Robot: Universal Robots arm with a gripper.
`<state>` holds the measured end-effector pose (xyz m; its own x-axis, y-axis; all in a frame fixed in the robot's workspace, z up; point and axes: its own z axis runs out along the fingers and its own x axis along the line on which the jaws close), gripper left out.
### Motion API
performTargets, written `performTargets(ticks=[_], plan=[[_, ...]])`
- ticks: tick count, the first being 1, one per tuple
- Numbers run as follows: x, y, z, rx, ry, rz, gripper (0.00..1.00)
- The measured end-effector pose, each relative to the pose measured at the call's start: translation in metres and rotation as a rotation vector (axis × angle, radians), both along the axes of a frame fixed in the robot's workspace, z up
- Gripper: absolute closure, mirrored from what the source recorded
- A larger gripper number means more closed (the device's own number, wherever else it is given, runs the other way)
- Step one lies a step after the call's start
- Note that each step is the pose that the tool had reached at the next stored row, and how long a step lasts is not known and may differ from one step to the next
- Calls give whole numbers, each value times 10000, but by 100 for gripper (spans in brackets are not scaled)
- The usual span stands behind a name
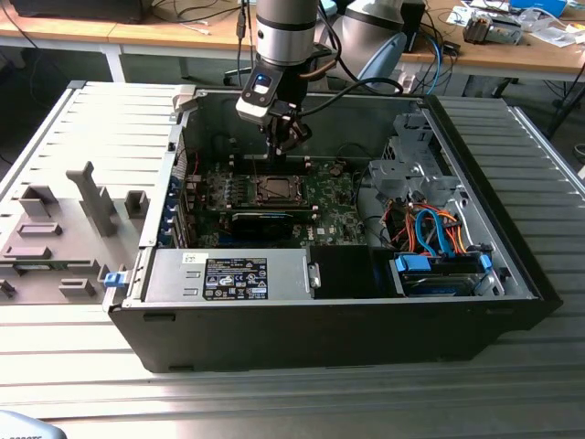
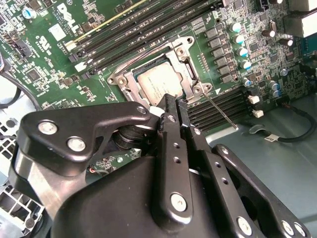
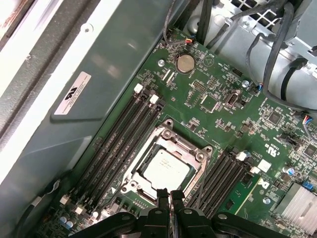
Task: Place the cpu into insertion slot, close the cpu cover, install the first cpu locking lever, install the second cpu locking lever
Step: 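Install the first cpu locking lever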
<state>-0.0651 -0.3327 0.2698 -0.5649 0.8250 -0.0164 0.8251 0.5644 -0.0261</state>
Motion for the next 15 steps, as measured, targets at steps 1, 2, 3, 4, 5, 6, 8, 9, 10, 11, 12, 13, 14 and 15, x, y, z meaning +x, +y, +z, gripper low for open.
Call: performTargets(ticks=[1, 2, 3, 4, 5, 6, 8, 9, 10, 11, 12, 13, 14, 15], plan=[[0, 0, 0, 0, 0, 8, 84], [0, 0, 0, 0, 0, 13, 84], [0, 0, 0, 0, 0, 19, 84], [0, 0, 0, 0, 0, 27, 84], [0, 0, 0, 0, 0, 37, 84], [0, 0, 0, 0, 0, 45, 84], [0, 0, 0, 0, 0, 55, 84], [0, 0, 0, -1, 0, 63, 84], [0, 0, 0, 0, 0, 67, 84], [0, 0, 0, 0, 0, 69, 84], [0, 0, 0, 0, 0, 73, 84], [0, 0, 0, 0, 0, 76, 84], [0, 0, 0, 0, 1, 80, 84], [0, 0, 0, 0, 0, 83, 84]])
